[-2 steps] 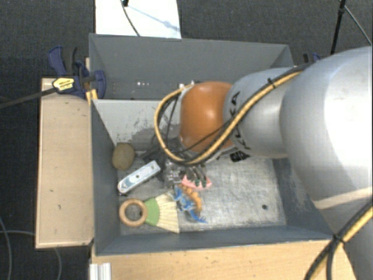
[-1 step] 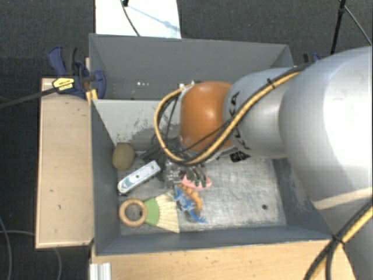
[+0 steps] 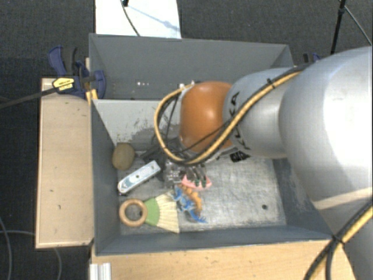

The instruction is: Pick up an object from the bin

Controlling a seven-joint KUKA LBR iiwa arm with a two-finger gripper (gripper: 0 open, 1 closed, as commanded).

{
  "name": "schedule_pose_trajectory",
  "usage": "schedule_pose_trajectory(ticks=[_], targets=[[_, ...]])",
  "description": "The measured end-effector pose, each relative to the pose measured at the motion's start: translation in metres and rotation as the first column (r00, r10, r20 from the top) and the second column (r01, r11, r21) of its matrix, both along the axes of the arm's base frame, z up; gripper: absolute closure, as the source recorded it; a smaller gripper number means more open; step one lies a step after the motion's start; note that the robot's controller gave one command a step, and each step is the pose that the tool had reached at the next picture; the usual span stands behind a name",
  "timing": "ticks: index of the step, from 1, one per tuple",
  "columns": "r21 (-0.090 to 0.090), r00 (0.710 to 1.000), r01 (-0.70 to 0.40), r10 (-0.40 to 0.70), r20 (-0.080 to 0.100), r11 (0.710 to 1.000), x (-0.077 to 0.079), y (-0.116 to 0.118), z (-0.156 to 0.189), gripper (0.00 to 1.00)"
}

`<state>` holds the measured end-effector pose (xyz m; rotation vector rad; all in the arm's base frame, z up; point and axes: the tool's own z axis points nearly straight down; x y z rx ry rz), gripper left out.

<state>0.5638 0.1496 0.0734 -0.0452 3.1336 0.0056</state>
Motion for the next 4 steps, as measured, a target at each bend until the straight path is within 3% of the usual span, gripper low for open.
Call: schedule_pose_trajectory(ticks=[1, 2, 3, 4], targets=[[-0.004, 0.91, -0.415, 0.415, -0.003, 0.91, 0.027, -0.017, 0.023, 1.0], [-0.003, 0.91, -0.414, 0.414, -0.003, 0.91, 0.027, -0.017, 0.023, 1.0], [-0.003, 0.873, -0.488, 0.488, -0.009, 0.873, 0.024, -0.006, 0.058, 1.0], [-0.003, 0.849, -0.529, 0.529, -0.008, 0.849, 0.02, 0.018, 0.133, 1.0]])
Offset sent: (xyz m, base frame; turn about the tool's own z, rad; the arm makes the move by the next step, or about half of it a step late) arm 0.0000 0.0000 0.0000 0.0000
